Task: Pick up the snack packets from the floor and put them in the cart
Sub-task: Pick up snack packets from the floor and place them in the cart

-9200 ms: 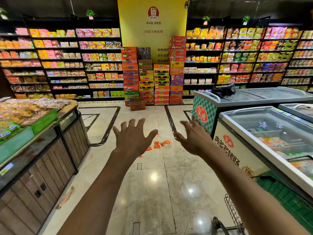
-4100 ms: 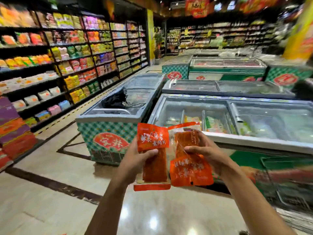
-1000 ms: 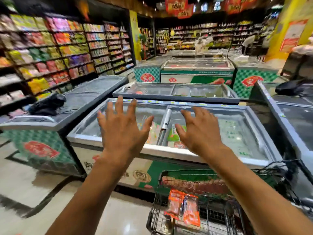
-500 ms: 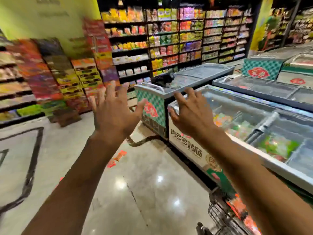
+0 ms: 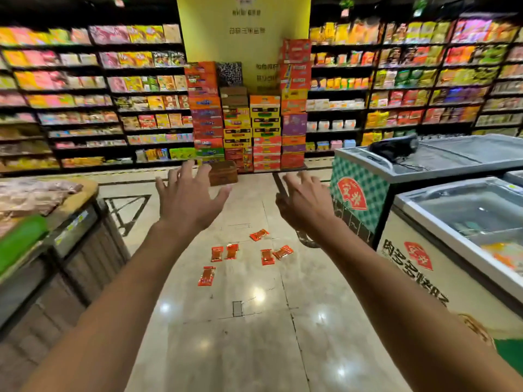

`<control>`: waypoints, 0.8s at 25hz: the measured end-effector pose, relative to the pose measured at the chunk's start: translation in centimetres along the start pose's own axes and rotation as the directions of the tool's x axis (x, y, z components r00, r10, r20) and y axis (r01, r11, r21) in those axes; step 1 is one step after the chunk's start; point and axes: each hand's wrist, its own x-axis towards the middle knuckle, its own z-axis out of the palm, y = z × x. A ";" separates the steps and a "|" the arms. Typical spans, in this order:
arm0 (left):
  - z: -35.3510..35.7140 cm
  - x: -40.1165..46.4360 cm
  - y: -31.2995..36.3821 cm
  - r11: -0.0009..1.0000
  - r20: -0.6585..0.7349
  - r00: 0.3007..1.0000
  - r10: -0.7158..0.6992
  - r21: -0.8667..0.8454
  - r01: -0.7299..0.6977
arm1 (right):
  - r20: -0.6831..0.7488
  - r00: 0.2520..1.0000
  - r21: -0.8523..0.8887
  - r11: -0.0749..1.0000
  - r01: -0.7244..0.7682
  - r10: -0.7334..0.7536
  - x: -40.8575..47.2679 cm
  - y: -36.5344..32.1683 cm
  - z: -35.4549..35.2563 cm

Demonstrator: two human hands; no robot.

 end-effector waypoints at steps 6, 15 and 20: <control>3.3 2.8 -8.4 0.998 0.046 0.998 -0.050 -0.024 0.051 | -0.005 0.998 -0.019 0.998 0.062 -0.063 3.9 -5.7 5.2; 15.8 12.1 -11.0 0.999 0.028 1.000 0.002 -0.044 -0.001 | -0.043 0.996 0.002 0.997 0.083 -0.083 15.6 -6.6 18.0; 23.9 20.7 -12.6 0.999 0.060 0.998 -0.027 -0.045 0.030 | 0.020 0.997 0.055 0.996 0.072 -0.073 25.5 -5.8 25.6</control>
